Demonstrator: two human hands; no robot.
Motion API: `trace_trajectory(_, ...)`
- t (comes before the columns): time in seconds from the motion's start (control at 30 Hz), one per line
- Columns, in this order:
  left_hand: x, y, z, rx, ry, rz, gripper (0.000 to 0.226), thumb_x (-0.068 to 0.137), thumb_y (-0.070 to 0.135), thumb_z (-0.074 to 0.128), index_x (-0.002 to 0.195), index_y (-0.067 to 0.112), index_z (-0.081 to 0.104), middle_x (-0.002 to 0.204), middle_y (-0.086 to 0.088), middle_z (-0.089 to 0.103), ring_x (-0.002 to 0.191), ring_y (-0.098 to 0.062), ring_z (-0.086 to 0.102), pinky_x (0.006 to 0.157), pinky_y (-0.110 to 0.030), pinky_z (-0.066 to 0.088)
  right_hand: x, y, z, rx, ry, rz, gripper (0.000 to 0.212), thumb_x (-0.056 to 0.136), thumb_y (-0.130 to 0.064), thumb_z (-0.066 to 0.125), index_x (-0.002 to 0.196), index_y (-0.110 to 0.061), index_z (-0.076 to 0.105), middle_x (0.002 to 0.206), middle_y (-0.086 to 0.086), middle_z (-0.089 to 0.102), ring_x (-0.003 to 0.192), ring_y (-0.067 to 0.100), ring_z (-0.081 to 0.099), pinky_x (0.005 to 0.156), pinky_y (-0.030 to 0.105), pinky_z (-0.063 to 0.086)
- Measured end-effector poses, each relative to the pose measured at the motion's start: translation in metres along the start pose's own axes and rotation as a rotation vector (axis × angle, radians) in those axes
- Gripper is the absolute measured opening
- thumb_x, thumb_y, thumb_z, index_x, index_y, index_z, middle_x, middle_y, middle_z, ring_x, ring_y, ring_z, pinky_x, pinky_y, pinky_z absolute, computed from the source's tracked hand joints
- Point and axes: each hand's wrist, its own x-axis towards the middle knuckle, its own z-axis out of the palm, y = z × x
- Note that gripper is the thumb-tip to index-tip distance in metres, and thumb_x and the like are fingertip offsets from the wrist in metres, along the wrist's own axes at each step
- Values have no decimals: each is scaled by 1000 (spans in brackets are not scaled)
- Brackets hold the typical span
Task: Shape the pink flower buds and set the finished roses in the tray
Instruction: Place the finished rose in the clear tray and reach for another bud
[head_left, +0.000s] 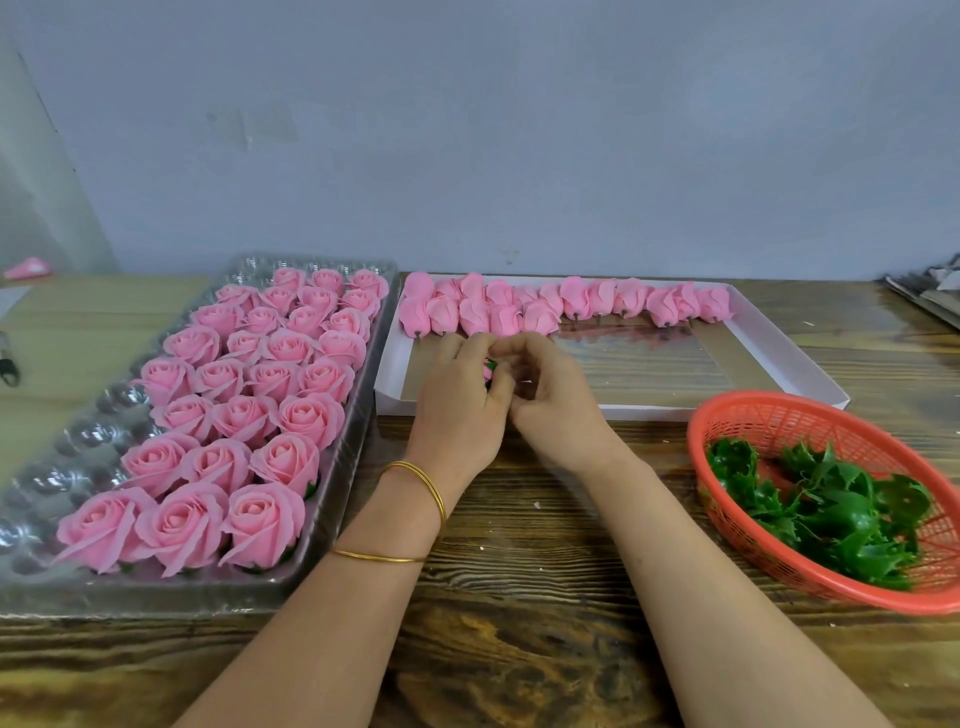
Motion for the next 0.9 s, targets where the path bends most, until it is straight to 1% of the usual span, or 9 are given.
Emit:
trace_trajectory(0.13, 2, -1, 0, 30, 26, 5, 23, 95, 16, 52, 116, 12, 60, 108, -3, 47, 93, -14, 49, 76, -19, 36, 0, -2, -1, 62, -4, 42, 38, 81, 15, 55, 105, -15, 55, 95, 4, 62, 80, 5, 58, 75, 25, 51)
trace_trajectory(0.27, 4, -1, -3, 76, 50, 5, 20, 95, 18, 53, 111, 11, 61, 102, 1, 42, 95, -17, 50, 76, -20, 37, -1, -9, -3, 87, 5, 59, 22, 87, 6, 59, 102, -10, 55, 88, 6, 62, 74, 10, 58, 65, 22, 50)
trace_trajectory(0.33, 6, 0, -6, 91, 66, 3, 17, 95, 17, 53, 107, 10, 62, 99, 1, 42, 93, -18, 50, 77, -19, 37, -1, -14, -1, 116, 5, 69, 21, 87, 3, 62, 102, -9, 55, 88, 1, 61, 76, 8, 59, 67, 22, 50)
trace_trajectory(0.47, 10, 13, -24, 85, 118, 4, 12, 96, 16, 52, 97, 9, 61, 99, 0, 43, 73, -4, 42, 68, -5, 33, -2, -22, -4, 193, 6, 111, 41, 69, -14, 70, 107, -13, 55, 97, -1, 63, 84, 6, 59, 74, 19, 50)
trace_trajectory(0.57, 12, 30, -53, 107, 172, 44, 14, 96, 15, 52, 95, 7, 63, 99, -6, 49, 75, -7, 43, 68, -9, 34, -3, -22, -7, 194, 33, 124, 38, 78, -3, 73, 110, -15, 55, 106, 3, 62, 82, 5, 58, 74, 17, 47)
trace_trajectory(0.67, 16, 42, -94, 109, 216, 73, 11, 94, 16, 55, 90, 12, 64, 93, -6, 54, 72, -6, 45, 66, -1, 32, -3, -22, -8, 188, 55, 128, 32, 82, -1, 71, 107, -16, 58, 106, 2, 63, 83, 8, 58, 76, 20, 48)
trace_trajectory(0.73, 19, 38, -125, 116, 210, 85, 10, 90, 21, 57, 83, 19, 63, 85, -3, 57, 72, -12, 50, 64, -8, 34, -3, -22, -10, 177, 61, 130, 31, 82, -3, 71, 106, -17, 59, 105, 2, 63, 85, 10, 58, 78, 22, 49)
trace_trajectory(0.8, 21, 25, -153, 139, 165, 66, 12, 82, 34, 54, 77, 28, 63, 74, 2, 58, 69, -20, 53, 68, -29, 42, -3, -22, -10, 165, 66, 134, 30, 82, -5, 71, 107, -16, 59, 106, 2, 63, 87, 11, 58, 82, 28, 52)
trace_trajectory(0.9, 20, -10, -189, 220, 119, -77, 18, 72, 49, 50, 79, 39, 62, 67, 3, 58, 63, -29, 55, 69, -48, 53, -4, -22, -10, 148, 72, 141, 29, 82, -7, 72, 107, -15, 61, 108, 4, 64, 88, 12, 57, 88, 37, 53)
